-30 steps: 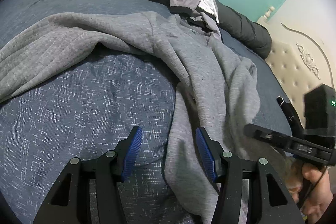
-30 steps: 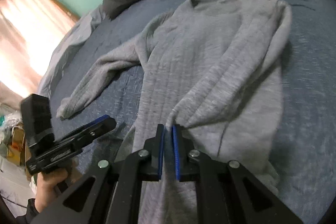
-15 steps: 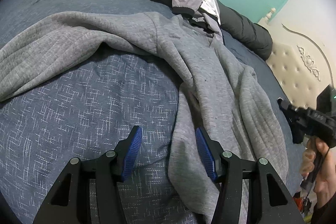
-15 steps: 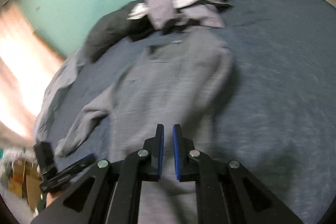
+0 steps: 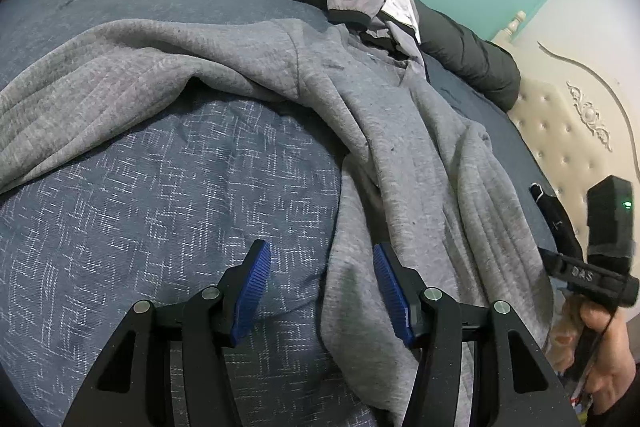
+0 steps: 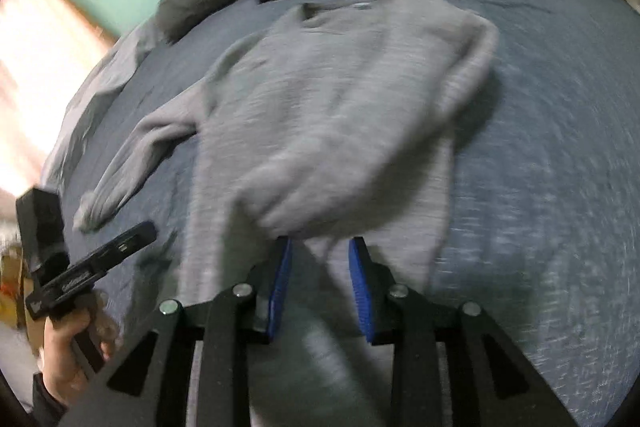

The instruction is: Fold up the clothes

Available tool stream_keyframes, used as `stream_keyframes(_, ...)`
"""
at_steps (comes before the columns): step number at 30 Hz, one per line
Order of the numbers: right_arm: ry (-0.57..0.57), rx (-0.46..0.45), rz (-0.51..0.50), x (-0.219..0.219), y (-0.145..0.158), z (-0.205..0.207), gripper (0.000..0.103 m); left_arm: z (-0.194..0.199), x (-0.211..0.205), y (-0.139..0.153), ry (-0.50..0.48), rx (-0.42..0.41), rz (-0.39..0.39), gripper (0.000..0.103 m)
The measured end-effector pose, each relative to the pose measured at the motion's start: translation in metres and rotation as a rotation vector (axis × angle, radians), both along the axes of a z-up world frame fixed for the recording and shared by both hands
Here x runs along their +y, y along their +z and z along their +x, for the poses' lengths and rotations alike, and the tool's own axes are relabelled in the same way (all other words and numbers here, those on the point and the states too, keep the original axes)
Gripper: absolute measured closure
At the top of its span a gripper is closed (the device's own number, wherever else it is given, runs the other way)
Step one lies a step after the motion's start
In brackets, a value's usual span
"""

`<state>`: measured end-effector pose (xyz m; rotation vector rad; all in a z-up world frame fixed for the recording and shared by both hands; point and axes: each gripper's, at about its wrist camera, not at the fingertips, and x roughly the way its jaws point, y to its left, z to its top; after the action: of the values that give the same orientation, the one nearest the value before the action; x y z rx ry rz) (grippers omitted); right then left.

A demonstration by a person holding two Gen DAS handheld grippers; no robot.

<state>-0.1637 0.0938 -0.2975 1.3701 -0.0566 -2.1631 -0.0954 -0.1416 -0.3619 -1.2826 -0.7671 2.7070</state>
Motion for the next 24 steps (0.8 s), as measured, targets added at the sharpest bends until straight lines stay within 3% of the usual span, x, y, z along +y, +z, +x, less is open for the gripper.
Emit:
stream_keyframes(7, 0.075, -0.025, -0.006, -0.030, -0.007, 0.011, 0.074, 0.003, -0.001, 0.003, -0.005, 0.007, 0.003, 0.045)
stream_keyframes(22, -0.155, -0.008, -0.030, 0.043, 0.006, -0.010, 0.074, 0.006, -0.009, 0.001, 0.010, 0.004, 0.010, 0.045)
stream_keyframes(24, -0.146, -0.042, -0.015, 0.044, -0.004, -0.013, 0.074, 0.006, -0.009, 0.000, 0.007, 0.003, 0.009, 0.045)
